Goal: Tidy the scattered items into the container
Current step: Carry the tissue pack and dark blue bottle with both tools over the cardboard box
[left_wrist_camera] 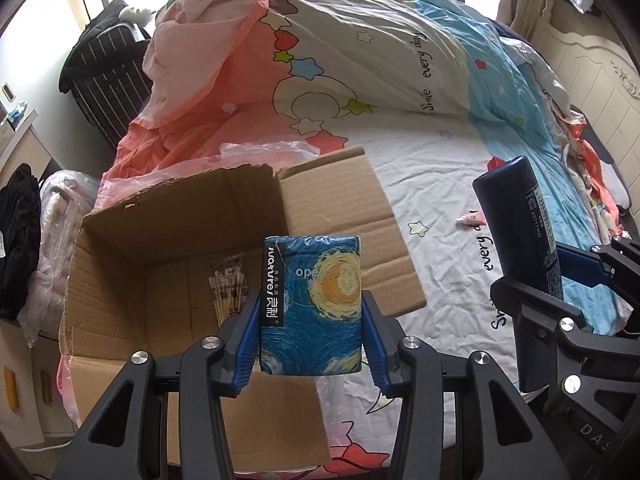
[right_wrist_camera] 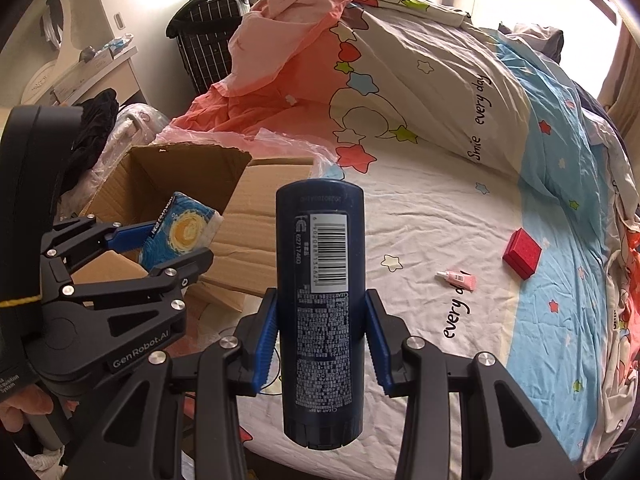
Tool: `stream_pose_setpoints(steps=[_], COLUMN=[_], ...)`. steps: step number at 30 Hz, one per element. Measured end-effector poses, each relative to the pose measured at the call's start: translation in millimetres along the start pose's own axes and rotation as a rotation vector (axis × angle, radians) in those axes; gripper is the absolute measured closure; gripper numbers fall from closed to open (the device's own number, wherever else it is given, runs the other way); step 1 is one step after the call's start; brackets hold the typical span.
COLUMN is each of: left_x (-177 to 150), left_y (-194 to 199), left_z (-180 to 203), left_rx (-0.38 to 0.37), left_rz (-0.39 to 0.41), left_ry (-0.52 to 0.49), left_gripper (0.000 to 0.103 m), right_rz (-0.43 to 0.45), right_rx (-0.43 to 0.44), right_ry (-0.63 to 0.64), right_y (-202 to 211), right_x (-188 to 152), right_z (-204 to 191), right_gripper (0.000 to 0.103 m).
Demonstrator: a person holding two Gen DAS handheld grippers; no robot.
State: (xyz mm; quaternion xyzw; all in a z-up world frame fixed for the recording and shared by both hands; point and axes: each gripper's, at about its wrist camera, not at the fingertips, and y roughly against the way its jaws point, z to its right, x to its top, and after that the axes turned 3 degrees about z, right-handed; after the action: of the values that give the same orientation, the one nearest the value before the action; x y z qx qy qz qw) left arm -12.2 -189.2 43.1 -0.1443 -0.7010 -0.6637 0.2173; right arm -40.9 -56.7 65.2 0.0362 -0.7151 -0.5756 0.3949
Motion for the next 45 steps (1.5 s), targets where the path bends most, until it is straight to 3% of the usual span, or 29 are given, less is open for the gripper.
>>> stream_pose_setpoints(steps=[32, 45], left_x=[-15, -15], left_y=[-13, -24], left_z=[-124, -153], left_rx=[0.074, 0.087], left_rz=[-0.05, -0.075], left_ry=[0.117, 0.127], left_gripper=[0.056, 0.056], right_rz=[-0.06, -0.067], right_rx=[0.094, 0.11], right_ry=[0.143, 0.173], right_y=[-48, -62], right_x=[33, 47], right_z=[-120, -141], right_gripper=[0.065, 0.065])
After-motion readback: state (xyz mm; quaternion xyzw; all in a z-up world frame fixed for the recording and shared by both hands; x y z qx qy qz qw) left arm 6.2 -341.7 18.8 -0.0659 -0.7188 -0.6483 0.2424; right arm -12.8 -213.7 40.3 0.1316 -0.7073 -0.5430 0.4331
